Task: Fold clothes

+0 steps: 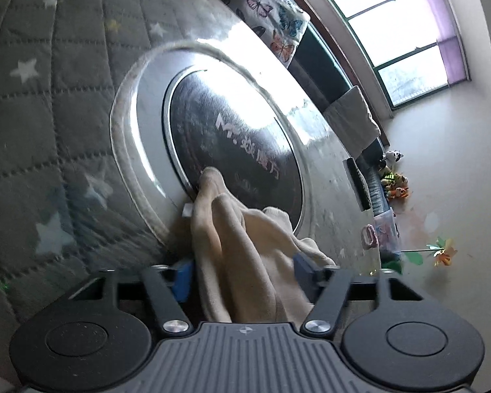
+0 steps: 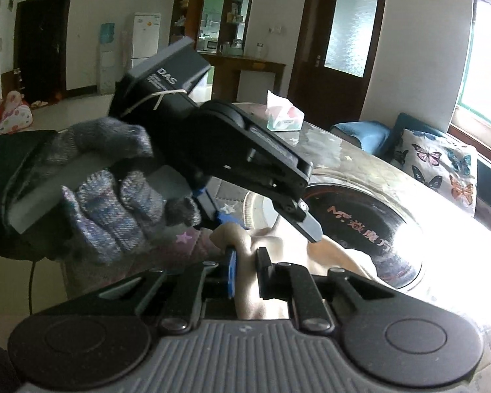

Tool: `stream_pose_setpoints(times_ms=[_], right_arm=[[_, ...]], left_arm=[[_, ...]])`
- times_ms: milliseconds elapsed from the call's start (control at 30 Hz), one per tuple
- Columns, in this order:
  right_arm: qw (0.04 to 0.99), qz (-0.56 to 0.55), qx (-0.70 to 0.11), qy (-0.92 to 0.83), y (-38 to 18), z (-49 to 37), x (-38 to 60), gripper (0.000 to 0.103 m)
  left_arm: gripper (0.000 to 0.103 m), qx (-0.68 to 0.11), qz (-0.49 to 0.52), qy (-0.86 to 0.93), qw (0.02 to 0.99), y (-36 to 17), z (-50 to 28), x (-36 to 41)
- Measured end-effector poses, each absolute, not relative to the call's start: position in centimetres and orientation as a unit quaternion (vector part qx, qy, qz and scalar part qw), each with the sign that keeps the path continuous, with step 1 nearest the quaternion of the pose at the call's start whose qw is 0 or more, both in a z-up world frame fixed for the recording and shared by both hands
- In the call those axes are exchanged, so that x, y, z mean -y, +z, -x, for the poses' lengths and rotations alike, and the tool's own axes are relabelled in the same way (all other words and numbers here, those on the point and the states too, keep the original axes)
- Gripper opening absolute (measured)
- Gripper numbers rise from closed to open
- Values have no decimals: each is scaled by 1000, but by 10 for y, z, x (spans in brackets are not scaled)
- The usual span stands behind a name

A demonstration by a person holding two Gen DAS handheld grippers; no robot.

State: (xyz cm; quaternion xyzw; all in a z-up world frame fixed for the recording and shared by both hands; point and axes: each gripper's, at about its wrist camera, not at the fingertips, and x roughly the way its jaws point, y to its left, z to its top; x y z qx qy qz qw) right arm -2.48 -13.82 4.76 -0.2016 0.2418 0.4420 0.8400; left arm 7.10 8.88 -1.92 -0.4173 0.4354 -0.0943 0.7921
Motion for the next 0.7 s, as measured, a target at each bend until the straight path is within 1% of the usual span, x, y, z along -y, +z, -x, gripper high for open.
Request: stream_pose_setpoints(times_ms=[33,67,133,200,300,433,700], right_arm=[[840,200,-241,443,47,26,139,11],[839,198,-242,445,47,26,140,11],[839,195,-244,447,46,26,141,11],[837,189,-248,449,45,26,144,12],[840,168,-258,448,47,25,154,15],[857,134,-270,418,50,15,181,15],[908,92,-317,257,27,-36,255,15]], left_arm=[[44,-438,423,-93,788,-21,-71,-90],[40,-440,427,-90,785,-23,-71,-91],[26,-442,432,-82,782,-25,-70,-95],[20,-444,434,-77,780,-27,-69,-99],[18,-442,431,-78,783,-29,-68,-101],[17,-441,425,-79,786,-28,-69,-101],[18,-441,419,-79,790,-27,-68,-99]])
